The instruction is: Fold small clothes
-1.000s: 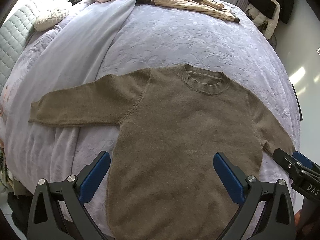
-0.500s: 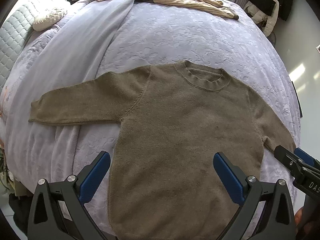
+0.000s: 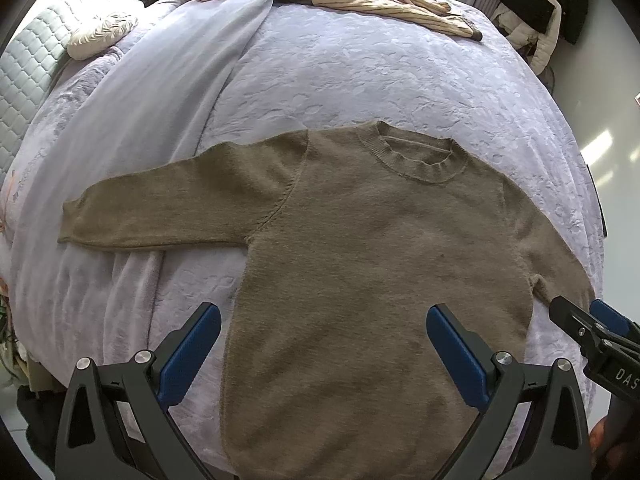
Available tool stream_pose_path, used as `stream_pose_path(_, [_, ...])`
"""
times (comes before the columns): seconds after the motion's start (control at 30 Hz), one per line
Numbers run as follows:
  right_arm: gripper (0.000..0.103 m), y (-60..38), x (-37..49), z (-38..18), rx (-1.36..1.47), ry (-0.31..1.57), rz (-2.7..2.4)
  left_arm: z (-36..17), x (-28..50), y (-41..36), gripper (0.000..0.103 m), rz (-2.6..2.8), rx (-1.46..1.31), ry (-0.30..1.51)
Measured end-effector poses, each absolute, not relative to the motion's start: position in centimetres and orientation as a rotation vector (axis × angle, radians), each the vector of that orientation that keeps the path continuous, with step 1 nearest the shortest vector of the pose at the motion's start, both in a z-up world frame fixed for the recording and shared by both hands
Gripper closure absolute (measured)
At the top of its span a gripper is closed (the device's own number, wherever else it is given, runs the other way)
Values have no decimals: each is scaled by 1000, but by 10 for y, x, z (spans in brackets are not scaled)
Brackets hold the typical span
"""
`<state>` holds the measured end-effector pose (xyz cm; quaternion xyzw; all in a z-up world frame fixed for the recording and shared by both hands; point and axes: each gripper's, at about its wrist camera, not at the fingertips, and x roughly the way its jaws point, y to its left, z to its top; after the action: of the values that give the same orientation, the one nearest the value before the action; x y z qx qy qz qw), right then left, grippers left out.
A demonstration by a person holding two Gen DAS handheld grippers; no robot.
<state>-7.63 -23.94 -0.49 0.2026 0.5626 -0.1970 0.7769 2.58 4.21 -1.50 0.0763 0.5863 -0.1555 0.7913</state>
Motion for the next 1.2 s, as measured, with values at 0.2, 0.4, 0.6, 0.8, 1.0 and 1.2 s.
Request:
stream_pose_path(0.2, [0, -236, -75, -9, 433, 1227, -437, -21, 29, 47, 0, -335, 157, 1271])
stream_pose_path(0.4, [0, -233, -73, -14, 426, 1235, -441, -26, 33, 52, 0, -336, 150, 1274])
stream_pose_path(0.6, [0, -228, -70, -18, 424, 1229, -433, -35, 39, 59, 0, -334, 143, 1274])
stream_pose_path(0.8, [0, -224, -66, -23, 435, 1226, -419, -43, 43, 63, 0, -338, 136, 1280])
stream_pose_path(1.0, [0, -222, -63, -26, 439, 1225, -418, -51, 48, 68, 0, -335, 117, 1292])
stream_pose_path(1.2, [0, -224, -61, -30, 451, 1232, -425, -55, 51, 72, 0, -338, 112, 1291])
